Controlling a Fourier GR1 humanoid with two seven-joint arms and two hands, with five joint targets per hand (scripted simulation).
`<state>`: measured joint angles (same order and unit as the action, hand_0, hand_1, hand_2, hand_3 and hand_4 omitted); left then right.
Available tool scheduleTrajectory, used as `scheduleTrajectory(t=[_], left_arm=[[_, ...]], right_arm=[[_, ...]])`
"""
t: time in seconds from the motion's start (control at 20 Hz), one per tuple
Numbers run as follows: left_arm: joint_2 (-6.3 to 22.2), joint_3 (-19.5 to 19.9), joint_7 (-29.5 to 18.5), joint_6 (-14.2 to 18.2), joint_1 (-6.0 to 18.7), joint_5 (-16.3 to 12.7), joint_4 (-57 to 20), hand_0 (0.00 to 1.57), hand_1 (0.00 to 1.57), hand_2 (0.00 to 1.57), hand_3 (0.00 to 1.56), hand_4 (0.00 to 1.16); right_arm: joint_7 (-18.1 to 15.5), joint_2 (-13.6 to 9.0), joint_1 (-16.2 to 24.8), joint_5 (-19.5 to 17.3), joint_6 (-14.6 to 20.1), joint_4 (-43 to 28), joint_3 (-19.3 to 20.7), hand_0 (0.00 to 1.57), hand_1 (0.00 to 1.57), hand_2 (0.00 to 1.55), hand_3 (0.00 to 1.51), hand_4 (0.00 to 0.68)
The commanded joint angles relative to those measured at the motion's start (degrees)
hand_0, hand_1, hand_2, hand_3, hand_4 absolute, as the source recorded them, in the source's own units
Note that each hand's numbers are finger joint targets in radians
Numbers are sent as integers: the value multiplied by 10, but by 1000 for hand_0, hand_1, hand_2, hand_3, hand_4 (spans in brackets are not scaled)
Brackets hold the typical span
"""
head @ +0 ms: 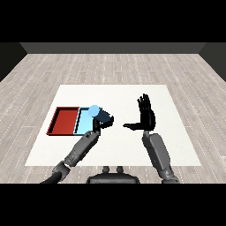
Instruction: Pick the blue can and put it in the blue box
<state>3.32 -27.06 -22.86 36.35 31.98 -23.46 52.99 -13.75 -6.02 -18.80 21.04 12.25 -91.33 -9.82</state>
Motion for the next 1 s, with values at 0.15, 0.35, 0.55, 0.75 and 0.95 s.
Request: scheduleTrajectory(t=[0.15,0.35,0.55,0.75,0.95], left_arm=[[60,44,10,-16,-25,16,3,1571,1571,1562,1470,1145],[103,69,96,-12,44,39,-37,1571,1571,1569,1484,1130],[84,103,75,-40,101,46,-179,1571,1571,1571,1510,1101],[107,130,85,-88,149,42,-309,1571,1571,1571,1491,1096],[84,126,132,-63,167,57,-393,1571,1571,1543,1411,998]], right_arm=[[-3,-38,75,42,-21,-71,80,0,0,0,0,0],[-15,-26,59,24,-24,-33,74,0,0,0,0,0],[-23,-30,94,30,-30,-45,93,0,0,0,0,0],[-25,-42,38,41,-38,21,123,0,0,0,0,0],[2,-34,15,44,-29,28,115,0,0,0,0,0]])
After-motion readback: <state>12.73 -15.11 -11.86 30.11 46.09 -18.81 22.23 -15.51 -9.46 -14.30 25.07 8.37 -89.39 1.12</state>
